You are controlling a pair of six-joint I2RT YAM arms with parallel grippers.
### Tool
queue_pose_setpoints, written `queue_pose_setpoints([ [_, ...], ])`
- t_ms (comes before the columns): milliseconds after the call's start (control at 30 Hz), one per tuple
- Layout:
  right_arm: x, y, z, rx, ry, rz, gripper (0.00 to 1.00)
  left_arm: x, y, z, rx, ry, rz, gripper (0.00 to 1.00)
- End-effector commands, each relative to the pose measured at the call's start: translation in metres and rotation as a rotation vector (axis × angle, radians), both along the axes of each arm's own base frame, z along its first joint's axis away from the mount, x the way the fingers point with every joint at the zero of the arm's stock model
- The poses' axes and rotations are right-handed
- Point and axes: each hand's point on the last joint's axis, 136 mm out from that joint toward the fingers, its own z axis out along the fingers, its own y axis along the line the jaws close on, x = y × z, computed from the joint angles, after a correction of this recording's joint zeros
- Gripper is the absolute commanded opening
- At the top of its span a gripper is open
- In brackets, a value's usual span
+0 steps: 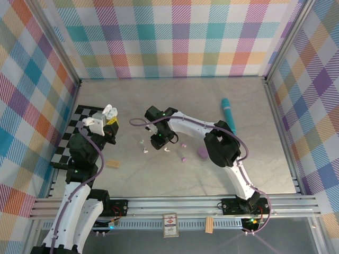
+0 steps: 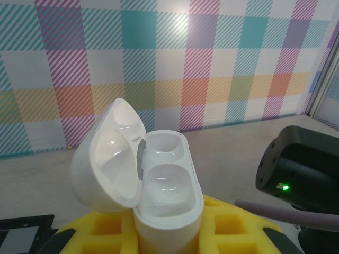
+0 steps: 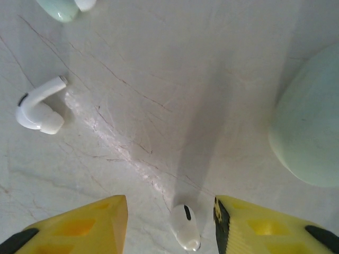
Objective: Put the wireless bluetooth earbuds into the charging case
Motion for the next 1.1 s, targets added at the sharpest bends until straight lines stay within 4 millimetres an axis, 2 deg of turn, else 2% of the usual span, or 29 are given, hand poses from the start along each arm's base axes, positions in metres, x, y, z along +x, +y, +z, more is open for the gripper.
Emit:
queue_pose_setpoints([
  [0, -0.013, -0.003, -0.006, -0.036, 0.065, 0.043, 0.44, -0.003, 0.005, 0.002, 0.043, 0.001, 0.017, 0.00],
  [233, -0.021, -0.011, -0.018, -0.065, 0.098, 0.025, 0.33, -0.003, 0.000, 0.001, 0.047, 0.005, -0.016, 0.00],
  [667, -0.037, -0.050, -0.010, -0.143, 0.097, -0.105, 0.25, -0.003, -0.011, -0.003, 0.022, 0.015, -0.078, 0.00],
  [733, -0.038, -0.050, -0.005, -0.131, 0.096, -0.122, 0.29, -0.003, -0.013, -0.003, 0.017, 0.016, -0.092, 0.00],
  [800, -0.036, -0.048, 0.000, -0.112, 0.085, -0.126, 0.38, -0.003, -0.014, -0.002, 0.013, 0.013, -0.097, 0.00],
  [900, -0.031, -0.042, 0.008, -0.098, 0.068, -0.114, 0.45, -0.003, -0.014, 0.000, 0.013, 0.010, -0.094, 0.00],
  [1067, -0.024, -0.032, 0.007, -0.106, 0.073, -0.066, 0.46, -0.006, -0.012, 0.001, 0.031, 0.011, -0.087, 0.00],
])
